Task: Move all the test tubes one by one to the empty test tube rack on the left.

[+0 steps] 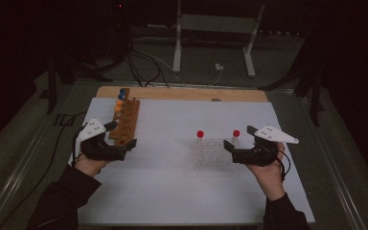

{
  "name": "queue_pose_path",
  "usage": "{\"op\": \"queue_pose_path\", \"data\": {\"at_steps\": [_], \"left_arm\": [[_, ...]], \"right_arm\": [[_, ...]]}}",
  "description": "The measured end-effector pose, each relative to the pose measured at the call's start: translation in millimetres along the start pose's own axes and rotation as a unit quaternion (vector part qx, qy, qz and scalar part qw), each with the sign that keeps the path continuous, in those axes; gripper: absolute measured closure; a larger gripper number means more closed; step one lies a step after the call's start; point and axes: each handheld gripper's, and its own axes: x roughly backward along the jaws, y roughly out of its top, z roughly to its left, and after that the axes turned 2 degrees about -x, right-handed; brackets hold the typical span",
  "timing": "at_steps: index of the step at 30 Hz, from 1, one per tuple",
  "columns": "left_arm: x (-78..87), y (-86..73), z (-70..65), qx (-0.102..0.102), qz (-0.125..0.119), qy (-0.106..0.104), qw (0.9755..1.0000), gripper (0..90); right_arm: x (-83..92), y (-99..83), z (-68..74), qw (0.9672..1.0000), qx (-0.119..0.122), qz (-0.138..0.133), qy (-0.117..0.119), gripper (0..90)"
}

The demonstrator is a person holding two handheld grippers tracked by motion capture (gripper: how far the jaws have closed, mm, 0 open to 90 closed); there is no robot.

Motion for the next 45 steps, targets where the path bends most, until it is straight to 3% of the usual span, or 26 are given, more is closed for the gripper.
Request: {"op": "queue_pose_path", "data": {"at_steps": [7,11,15,24,31,37,45], "left_arm": [[-3.1,-13.2,-24.6,-0.014,0.005,-0.033,0.9993,1.7],[-4.8,-20.2,-31.4,-0.016,0.012,-0.041,0.999,1.8],[-7.4,-26.1,-34.2,-0.018,0.018,-0.045,0.9987,1.8],[-10.8,-31.5,-38.9,-0.029,0.026,-0.05,0.998,1.7],[-11.7,-32.4,-38.8,-0.026,0.026,-0.05,0.9981,1.8],[-12.0,-33.1,-37.9,-0.026,0.028,-0.051,0.9979,1.7],[-11.8,-33.0,-37.6,-0.026,0.028,-0.054,0.9978,1.8]], "right_arm": [[-14.6,-21.9,-26.9,0.9982,-0.031,0.039,-0.034,0.2],[-24.5,-33.6,-36.1,0.9961,-0.044,0.058,-0.049,6.0],[-32.1,-42.5,-40.9,0.9946,-0.047,0.073,-0.056,22.7],[-39.4,-46.7,-41.6,0.9951,-0.036,0.078,-0.05,53.8],[-43.9,-45.9,-39.2,0.9951,-0.031,0.083,-0.044,67.2],[-49.8,-49.4,-39.4,0.9923,-0.025,0.104,-0.061,73.0],[-50.9,-47.3,-35.8,0.9914,-0.013,0.103,-0.079,75.1]]}}
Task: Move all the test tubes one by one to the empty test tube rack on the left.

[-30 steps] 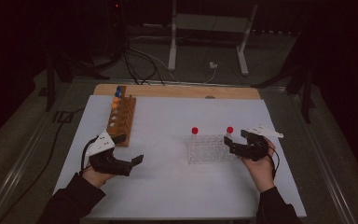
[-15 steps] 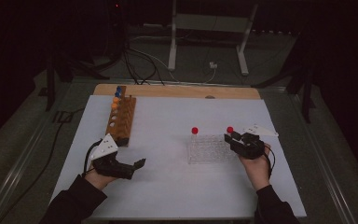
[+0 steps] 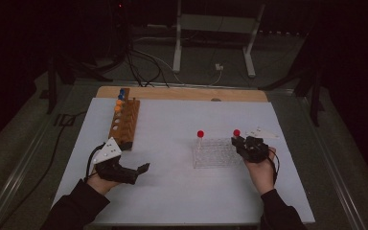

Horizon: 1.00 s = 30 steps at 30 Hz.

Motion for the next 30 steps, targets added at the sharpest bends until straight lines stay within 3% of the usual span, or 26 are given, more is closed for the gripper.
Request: {"op": "queue_pose_path", "data": {"at_steps": [9,16,24,30], "left_arm": [[1.5,1.3,0.5,0.002,-0.002,-0.003,1.0,1.8],[2.6,3.7,-0.4,0.003,-0.004,-0.009,0.9999,1.8],[5.9,9.6,-4.2,0.001,-0.009,-0.021,0.9997,1.8],[7.2,15.9,-11.7,-0.013,-0.009,-0.035,0.9993,1.8]], "right_arm": [[23.0,14.8,3.9,0.9989,0.016,-0.043,-0.006,75.3],[45.7,25.5,14.1,0.9961,0.042,-0.077,-0.012,75.3],[60.4,30.3,35.5,0.9942,0.062,-0.083,0.028,75.3],[62.2,28.8,58.5,0.9911,0.068,-0.076,0.085,75.2]]}}
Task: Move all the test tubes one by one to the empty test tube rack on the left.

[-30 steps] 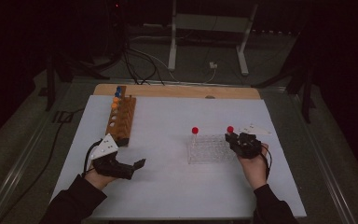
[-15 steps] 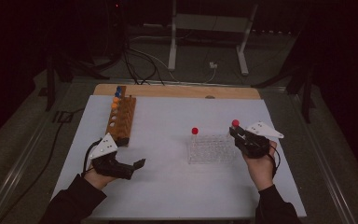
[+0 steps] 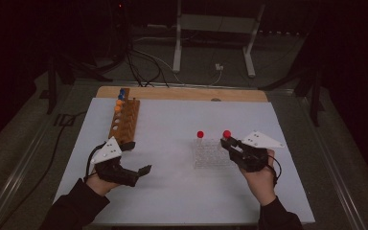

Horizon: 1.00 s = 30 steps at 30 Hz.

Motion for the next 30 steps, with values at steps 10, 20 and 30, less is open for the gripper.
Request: {"op": "queue_pose_path", "data": {"at_steps": [10,20,30], "left_arm": [[-1.2,10.3,-13.4,-0.014,-0.01,-0.023,0.9996,1.8],[-4.9,16.2,-23.9,-0.017,-0.017,-0.048,0.9985,2.0],[-12.2,20.7,-38.5,-0.023,-0.014,-0.086,0.9959,4.4]], "right_arm": [[-11.4,-1.7,45.7,0.9958,0.025,0.014,0.086,75.2],[-30.2,-15.4,78.2,0.9869,0.043,0.05,0.147,75.2],[-40.4,-24.6,98.1,0.9802,0.051,0.073,0.177,75.2]]}}
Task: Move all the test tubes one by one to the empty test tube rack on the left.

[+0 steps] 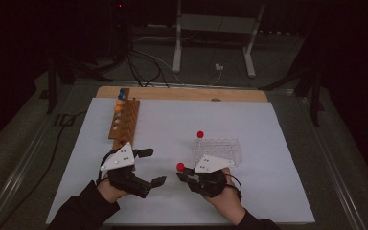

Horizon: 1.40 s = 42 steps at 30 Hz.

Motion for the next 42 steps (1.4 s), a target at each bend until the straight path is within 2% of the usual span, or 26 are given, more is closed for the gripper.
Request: {"op": "queue_pose_path", "data": {"at_steps": [5,7,8,16,23,29,33,40,42], "left_arm": [[-6.7,2.8,-10.3,-0.008,-0.001,-0.011,0.9999,8.5],[-10.6,2.9,-12.4,-0.01,-0.001,-0.01,0.9999,16.0],[-12.5,2.5,-12.8,-0.011,0.001,-0.013,0.9999,16.6],[-24.3,-0.8,-13.7,-0.023,0.016,-0.003,0.9996,39.9],[-28.6,-1.5,-15.4,-0.031,0.021,-0.014,0.9992,59.2],[-31.9,-1.5,-15.3,-0.033,0.026,-0.023,0.9989,70.3],[-32.4,-0.7,-14.9,-0.041,0.026,-0.024,0.9985,71.6],[-32.9,2.3,-12.0,-0.037,0.021,-0.031,0.9986,72.1],[-31.6,3.9,-10.9,-0.039,0.021,-0.023,0.9987,72.1]], "right_arm": [[-3.9,-1.8,6.1,0.9999,0.005,0.007,0.01,75.2],[-5.1,-1.9,8.3,0.9999,0.006,0.008,0.014,75.2],[-5.6,-2.0,9.4,0.9998,0.007,0.009,0.015,75.2],[-7.5,-1.9,12.3,0.9997,0.01,0.012,0.021,75.2],[-6.9,-1.3,12.3,0.9997,0.012,0.011,0.02,75.2],[-5.9,-0.7,11.9,0.9997,0.012,0.009,0.021,75.2],[-5.5,-0.9,11.6,0.9997,0.011,0.009,0.018,75.1],[-3.4,-0.4,8.9,0.9997,0.005,0.0,0.024,74.6],[-2.1,-0.7,7.7,0.9996,0.001,-0.008,0.026,72.6]]}}
